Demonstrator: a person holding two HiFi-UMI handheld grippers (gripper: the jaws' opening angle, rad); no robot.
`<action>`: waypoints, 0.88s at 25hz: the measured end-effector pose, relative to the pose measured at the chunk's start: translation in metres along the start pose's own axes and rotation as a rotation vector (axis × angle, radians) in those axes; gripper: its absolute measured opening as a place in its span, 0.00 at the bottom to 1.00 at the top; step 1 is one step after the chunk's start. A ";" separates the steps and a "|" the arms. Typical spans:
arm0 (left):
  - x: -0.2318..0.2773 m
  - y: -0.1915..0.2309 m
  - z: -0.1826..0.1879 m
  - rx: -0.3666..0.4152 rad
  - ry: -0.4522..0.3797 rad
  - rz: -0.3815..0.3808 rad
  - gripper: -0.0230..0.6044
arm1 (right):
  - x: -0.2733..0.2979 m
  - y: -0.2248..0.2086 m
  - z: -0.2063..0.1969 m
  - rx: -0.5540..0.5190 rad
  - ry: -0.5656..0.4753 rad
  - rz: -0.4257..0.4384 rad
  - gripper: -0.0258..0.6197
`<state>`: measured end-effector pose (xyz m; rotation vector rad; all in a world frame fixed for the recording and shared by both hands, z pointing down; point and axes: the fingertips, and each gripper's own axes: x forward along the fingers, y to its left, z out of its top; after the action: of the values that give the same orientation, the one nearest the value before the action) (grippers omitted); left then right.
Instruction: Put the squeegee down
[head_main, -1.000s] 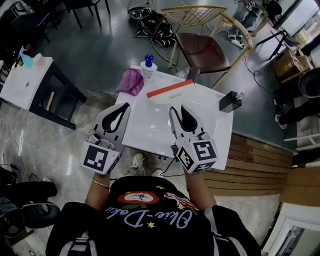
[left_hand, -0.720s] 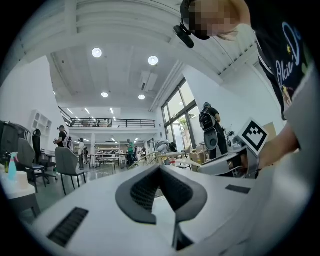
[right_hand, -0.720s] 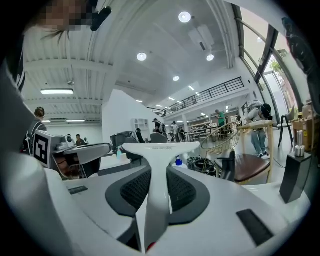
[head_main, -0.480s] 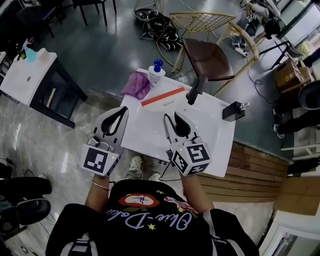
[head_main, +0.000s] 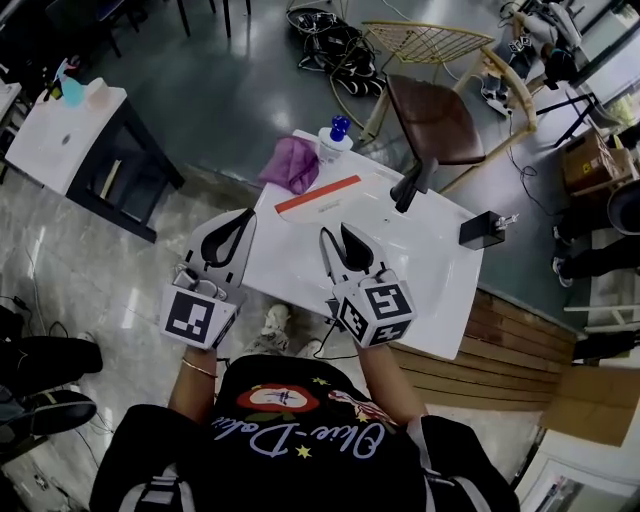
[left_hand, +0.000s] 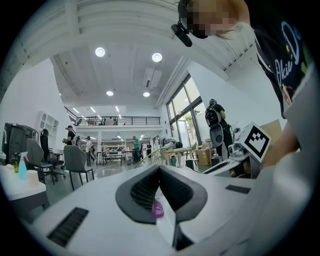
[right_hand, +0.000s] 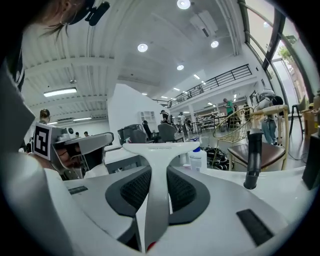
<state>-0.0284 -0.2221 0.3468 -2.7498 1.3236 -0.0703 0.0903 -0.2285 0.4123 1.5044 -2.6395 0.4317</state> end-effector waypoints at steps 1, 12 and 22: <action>-0.001 0.002 0.000 -0.003 -0.008 0.001 0.03 | 0.002 0.002 -0.002 0.005 0.006 0.004 0.18; -0.011 0.019 -0.009 -0.010 0.033 0.011 0.03 | 0.020 0.022 -0.024 0.007 0.074 0.018 0.18; -0.013 0.029 -0.015 -0.016 0.037 0.001 0.03 | 0.032 0.025 -0.053 0.011 0.147 0.007 0.18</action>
<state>-0.0606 -0.2311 0.3588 -2.7742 1.3409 -0.1120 0.0485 -0.2289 0.4641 1.4087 -2.5348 0.5364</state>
